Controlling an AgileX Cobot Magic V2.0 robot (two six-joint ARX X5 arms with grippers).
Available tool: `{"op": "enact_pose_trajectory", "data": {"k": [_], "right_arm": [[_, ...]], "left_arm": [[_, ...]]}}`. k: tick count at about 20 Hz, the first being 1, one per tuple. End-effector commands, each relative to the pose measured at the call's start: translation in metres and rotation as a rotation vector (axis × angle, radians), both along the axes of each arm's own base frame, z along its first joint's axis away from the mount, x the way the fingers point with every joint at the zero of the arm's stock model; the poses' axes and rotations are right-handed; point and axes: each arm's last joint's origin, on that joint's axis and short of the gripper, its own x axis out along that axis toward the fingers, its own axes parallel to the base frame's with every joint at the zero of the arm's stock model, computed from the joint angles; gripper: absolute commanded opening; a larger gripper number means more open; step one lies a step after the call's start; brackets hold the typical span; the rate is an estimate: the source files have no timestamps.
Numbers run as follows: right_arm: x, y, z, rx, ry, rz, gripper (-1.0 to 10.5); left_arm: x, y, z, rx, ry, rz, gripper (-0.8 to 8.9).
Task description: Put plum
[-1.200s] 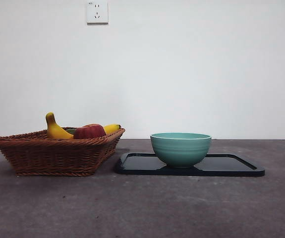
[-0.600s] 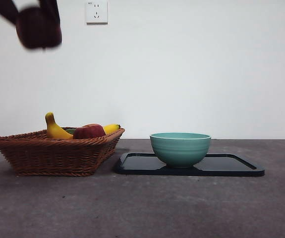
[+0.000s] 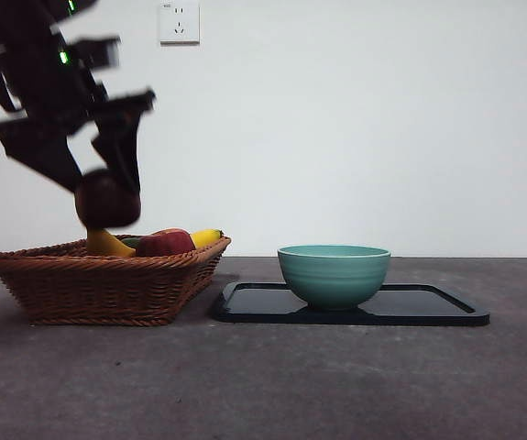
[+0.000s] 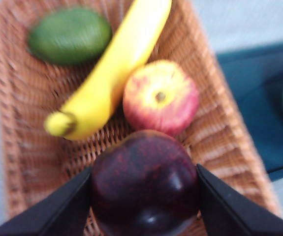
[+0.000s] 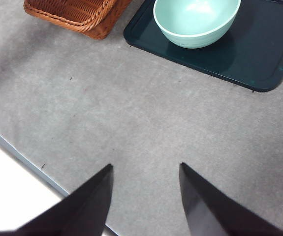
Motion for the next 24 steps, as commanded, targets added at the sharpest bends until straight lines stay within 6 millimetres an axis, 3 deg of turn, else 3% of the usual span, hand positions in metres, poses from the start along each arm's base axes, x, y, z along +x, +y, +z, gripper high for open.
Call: {"op": "enact_pose_trajectory", "data": {"k": [1, 7, 9, 12, 16, 20, 24], "right_arm": [[0.001, 0.000, 0.001, -0.006, -0.009, -0.018, 2.1], [0.001, 0.000, 0.001, -0.009, -0.010, -0.024, 2.1], [0.001, 0.000, 0.001, -0.009, -0.009, -0.025, 2.1], [0.002, 0.000, 0.001, -0.009, -0.009, -0.025, 2.1], [0.002, 0.000, 0.001, -0.009, -0.009, -0.024, 2.1], [0.001, 0.000, 0.001, -0.009, -0.009, -0.024, 2.1], [0.001, 0.000, 0.001, -0.009, -0.008, -0.024, 2.1]], "left_arm": [[0.013, -0.005, -0.020, 0.027, 0.035, -0.023, 2.80], [0.023, -0.009, -0.052, 0.056, 0.127, -0.026, 2.82], [0.024, -0.009, -0.053, 0.058, 0.131, -0.026, 2.96], [0.023, -0.009, -0.053, 0.060, 0.140, -0.025, 4.14], [0.021, -0.008, -0.055, 0.069, 0.166, -0.026, 4.13], [0.015, -0.006, -0.041, 0.067, 0.158, -0.027, 4.13], [-0.006, 0.001, 0.001, 0.034, 0.064, -0.030, 4.13]]}}
